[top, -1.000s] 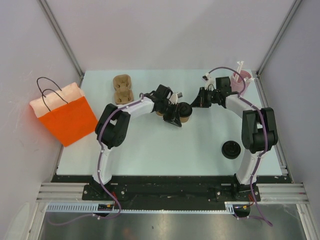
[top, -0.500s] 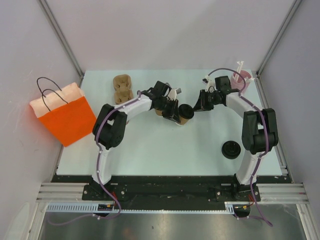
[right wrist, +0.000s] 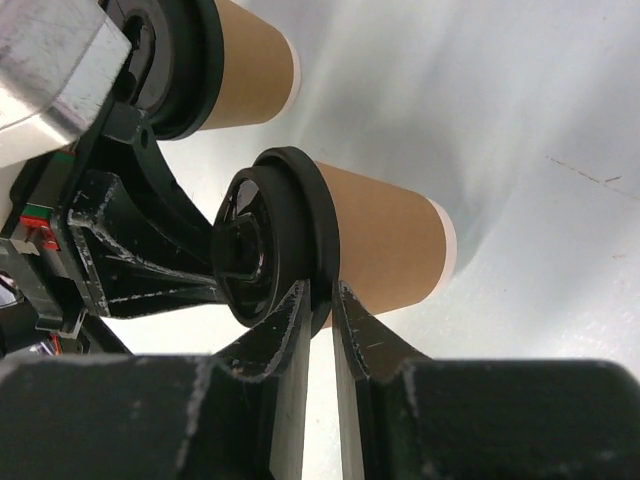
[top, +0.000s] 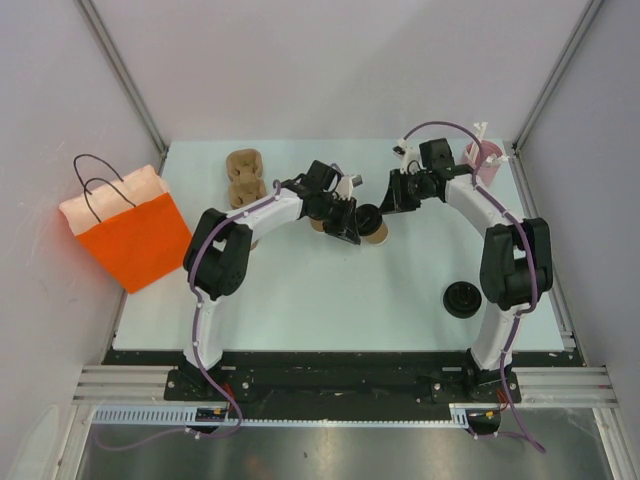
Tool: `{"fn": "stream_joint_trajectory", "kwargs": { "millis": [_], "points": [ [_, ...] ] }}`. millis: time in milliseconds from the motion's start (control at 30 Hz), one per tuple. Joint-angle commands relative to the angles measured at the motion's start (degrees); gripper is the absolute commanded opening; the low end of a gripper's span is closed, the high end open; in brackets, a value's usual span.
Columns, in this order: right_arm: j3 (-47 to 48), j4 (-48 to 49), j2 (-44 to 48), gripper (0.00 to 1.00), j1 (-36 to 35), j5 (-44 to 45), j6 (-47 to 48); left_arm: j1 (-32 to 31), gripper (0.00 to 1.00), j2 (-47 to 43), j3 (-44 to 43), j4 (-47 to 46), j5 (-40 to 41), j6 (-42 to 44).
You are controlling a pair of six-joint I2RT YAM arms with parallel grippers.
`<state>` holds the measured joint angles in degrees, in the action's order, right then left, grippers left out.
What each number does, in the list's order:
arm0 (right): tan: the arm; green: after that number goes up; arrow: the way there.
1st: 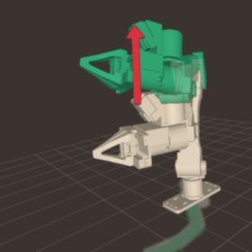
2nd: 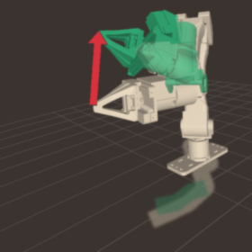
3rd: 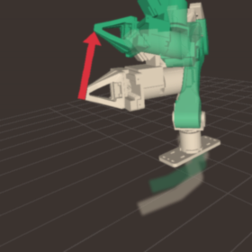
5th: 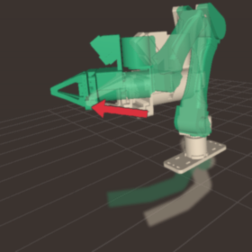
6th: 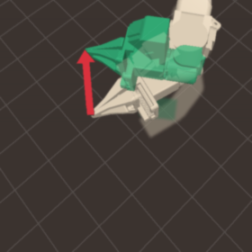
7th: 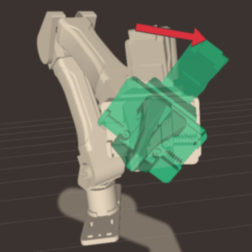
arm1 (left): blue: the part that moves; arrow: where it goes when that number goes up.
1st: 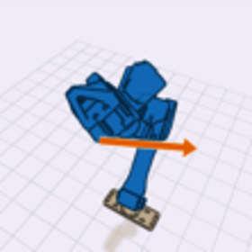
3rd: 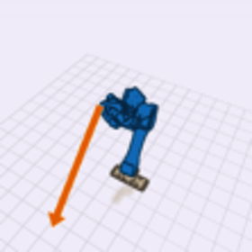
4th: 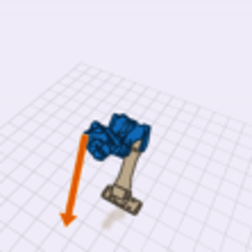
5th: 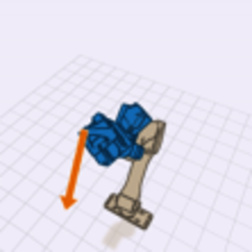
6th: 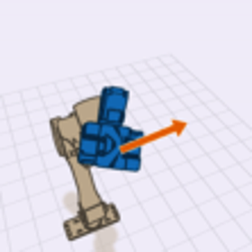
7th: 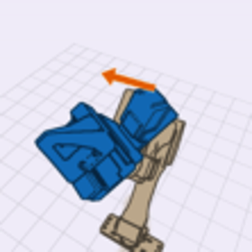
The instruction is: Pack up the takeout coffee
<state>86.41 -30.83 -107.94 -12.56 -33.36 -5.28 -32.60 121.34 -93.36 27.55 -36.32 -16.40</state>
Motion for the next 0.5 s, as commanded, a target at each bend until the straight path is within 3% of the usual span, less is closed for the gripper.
{"fn": "stream_joint_trajectory", "kwargs": {
  "millis": [0,467],
  "points": [
    [-1.6,-1.4,1.3,0.18,1.1,0.1,1.1,0.1,0.18,-0.2,-2.4,-1.2,2.2,2.5],
    [-3.1,0.1,1.9,0.2,3.2,-1.0,1.4,-0.1,0.24,-3.6,-4.1,-1.1,-1.0,4.2]
  ]
}}
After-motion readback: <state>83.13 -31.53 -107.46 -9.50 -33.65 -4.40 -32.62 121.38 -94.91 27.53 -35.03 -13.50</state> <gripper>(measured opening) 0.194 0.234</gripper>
